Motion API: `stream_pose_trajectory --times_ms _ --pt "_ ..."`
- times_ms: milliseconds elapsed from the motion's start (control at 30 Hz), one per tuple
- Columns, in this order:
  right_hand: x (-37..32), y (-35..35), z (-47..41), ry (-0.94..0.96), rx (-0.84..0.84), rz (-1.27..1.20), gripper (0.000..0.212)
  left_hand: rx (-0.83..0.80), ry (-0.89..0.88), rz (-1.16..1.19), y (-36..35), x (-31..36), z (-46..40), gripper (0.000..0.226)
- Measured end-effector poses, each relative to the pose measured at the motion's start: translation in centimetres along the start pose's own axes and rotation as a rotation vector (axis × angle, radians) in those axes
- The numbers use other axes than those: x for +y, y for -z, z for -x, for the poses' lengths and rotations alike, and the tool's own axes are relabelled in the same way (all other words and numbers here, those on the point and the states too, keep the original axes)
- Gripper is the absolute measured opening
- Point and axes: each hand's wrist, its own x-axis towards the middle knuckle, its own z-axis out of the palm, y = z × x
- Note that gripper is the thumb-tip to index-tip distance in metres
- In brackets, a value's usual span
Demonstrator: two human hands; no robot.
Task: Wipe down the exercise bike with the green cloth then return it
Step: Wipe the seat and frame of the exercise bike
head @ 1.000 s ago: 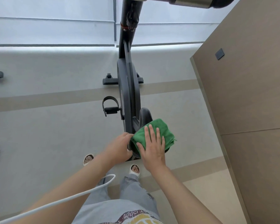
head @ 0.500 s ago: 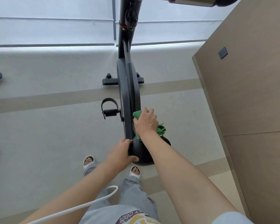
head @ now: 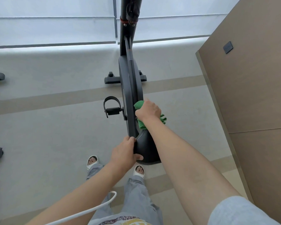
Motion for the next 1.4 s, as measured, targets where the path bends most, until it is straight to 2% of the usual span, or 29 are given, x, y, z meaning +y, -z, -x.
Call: stream_pose_trajectory --times_ms 167,233,333,400,500,600,667,733,833,900,967,1133,1300,1400 --pt "4.6 -1.1 5.1 0.022 0.043 -0.203 0.072 -0.017 -0.017 -0.01 0.6 -0.2 -0.4 0.064" --pt "7.2 -1.7 7.7 0.068 0.072 -0.141 0.08 -0.032 -0.03 -0.012 1.0 0.0 -0.5 0.064" --pt "11.3 -2.6 11.4 0.151 0.137 -0.031 0.08 -0.048 -0.068 -0.053 1.0 0.0 -0.2 0.064" --pt "14.1 -3.3 13.5 0.16 0.131 -0.057 0.081 -0.036 -0.123 -0.084 0.9 0.0 0.0 0.073" --pt "16.6 -4.4 15.6 0.045 0.077 -0.386 0.087 -0.036 -0.244 -0.189 0.9 0.8 0.0 0.091" --pt "16.2 -5.2 15.9 -0.109 0.103 -0.703 0.09 -0.06 -0.25 -0.299 1.3 2.7 -0.3 0.077" --pt "15.3 -5.3 14.9 -0.202 0.149 -0.768 0.082 -0.076 -0.241 -0.362 1.7 3.7 -0.5 0.067" --pt "14.8 -4.6 13.4 -0.281 0.183 -0.814 0.064 -0.083 -0.237 -0.405 1.9 4.1 -0.6 0.066" --pt "15.5 -3.3 11.0 -0.335 0.14 -0.925 0.039 -0.066 -0.24 -0.477 1.8 4.5 -0.5 0.065" --pt "16.1 -3.0 9.9 -0.359 0.078 -0.998 0.032 -0.052 -0.236 -0.512 1.5 4.7 -0.4 0.063" --pt "16.3 -3.2 9.7 -0.378 0.085 -1.022 0.03 -0.048 -0.238 -0.54 1.3 4.6 -0.3 0.061" --pt "14.9 -5.2 12.1 -0.485 0.339 -1.104 0.027 -0.053 -0.281 -0.562 1.1 4.1 -0.6 0.068" --pt "11.0 -8.6 14.8 -0.616 0.644 -1.256 0.054 -0.055 -0.348 -0.518 1.2 2.6 -1.1 0.075" --pt "8.0 -10.3 16.6 -0.639 0.753 -1.3 0.07 -0.081 -0.415 -0.412 1.4 1.0 -1.5 0.086"
